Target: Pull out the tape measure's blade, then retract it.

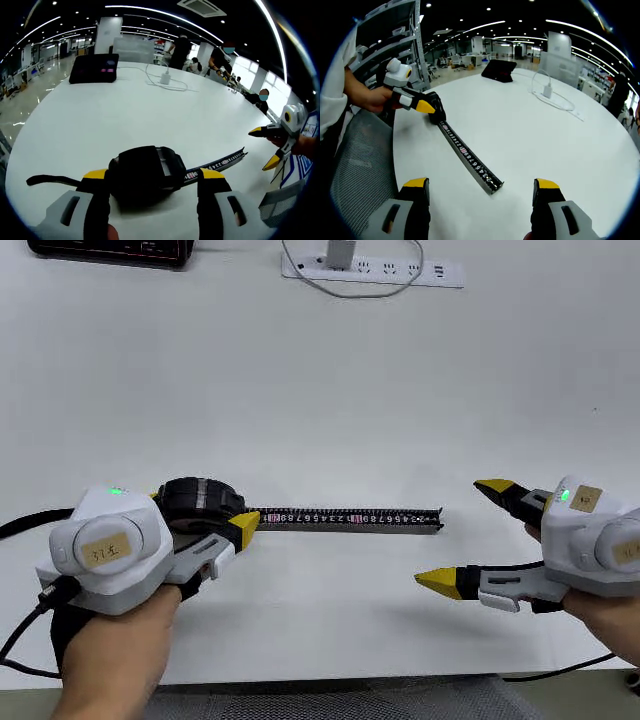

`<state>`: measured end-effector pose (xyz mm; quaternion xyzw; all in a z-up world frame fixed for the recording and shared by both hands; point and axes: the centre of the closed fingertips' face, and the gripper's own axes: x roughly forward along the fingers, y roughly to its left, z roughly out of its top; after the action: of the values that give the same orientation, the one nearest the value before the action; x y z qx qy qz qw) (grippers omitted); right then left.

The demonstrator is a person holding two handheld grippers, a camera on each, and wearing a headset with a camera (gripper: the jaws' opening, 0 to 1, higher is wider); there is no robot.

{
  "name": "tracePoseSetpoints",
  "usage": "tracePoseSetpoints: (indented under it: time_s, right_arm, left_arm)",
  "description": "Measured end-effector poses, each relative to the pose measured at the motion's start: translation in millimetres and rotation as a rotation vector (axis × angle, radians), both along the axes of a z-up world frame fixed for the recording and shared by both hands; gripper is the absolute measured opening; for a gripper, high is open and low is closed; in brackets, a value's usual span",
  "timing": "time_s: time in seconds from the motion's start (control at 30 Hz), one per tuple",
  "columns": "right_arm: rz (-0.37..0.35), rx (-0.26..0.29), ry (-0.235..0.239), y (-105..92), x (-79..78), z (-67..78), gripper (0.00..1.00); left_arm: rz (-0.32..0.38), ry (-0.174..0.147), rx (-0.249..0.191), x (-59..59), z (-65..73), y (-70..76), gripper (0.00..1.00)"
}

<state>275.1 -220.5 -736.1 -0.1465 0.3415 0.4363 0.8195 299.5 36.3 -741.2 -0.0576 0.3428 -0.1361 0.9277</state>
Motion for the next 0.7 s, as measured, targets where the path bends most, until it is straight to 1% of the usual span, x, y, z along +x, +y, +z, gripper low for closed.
tracePoseSetpoints:
  time_s: [0.07,0.2,0.23,0.3,0.37,0.47,0.6,0.7]
  right_arm:
    - [0.002,-0.003,-0.002,0.1,0.8,0.3,0.83]
    - [0.011,-0.009,-0.003,0.3,1.0,0.0,0.8]
    - [0.019,-0.019,0.0,-0.2,0.5,-1.3,0.78]
    - [0.024,-0.023,-0.001,-0.2,0.8,-2.6,0.77]
    - [0.027,-0.023,0.002,0.7,0.8,-2.7,0.77]
    - [0.035,-0.025,0.001,1.8,1.4,-2.8,0.75]
    - [0.047,-0.031,0.0,1.8,2.6,-3.2,0.73]
    - [0.059,-0.04,0.006,0.3,2.8,-4.6,0.69]
  left_arm:
    - [0.009,0.003,0.0,0.7,-0.9,0.8,0.67]
    - [0.033,0.006,-0.023,2.1,-1.5,2.4,0.66]
    - [0.036,0.007,-0.025,2.3,-2.4,3.4,0.65]
    - [0.047,0.011,-0.029,2.8,-3.3,5.5,0.63]
    - [0.061,0.014,-0.042,3.4,-3.7,6.7,0.61]
    - [0.059,0.012,-0.031,3.1,-4.8,7.1,0.59]
    - [0.062,0.017,-0.034,3.0,-6.0,7.0,0.59]
    - [0.06,0.02,-0.034,3.0,-6.2,6.9,0.59]
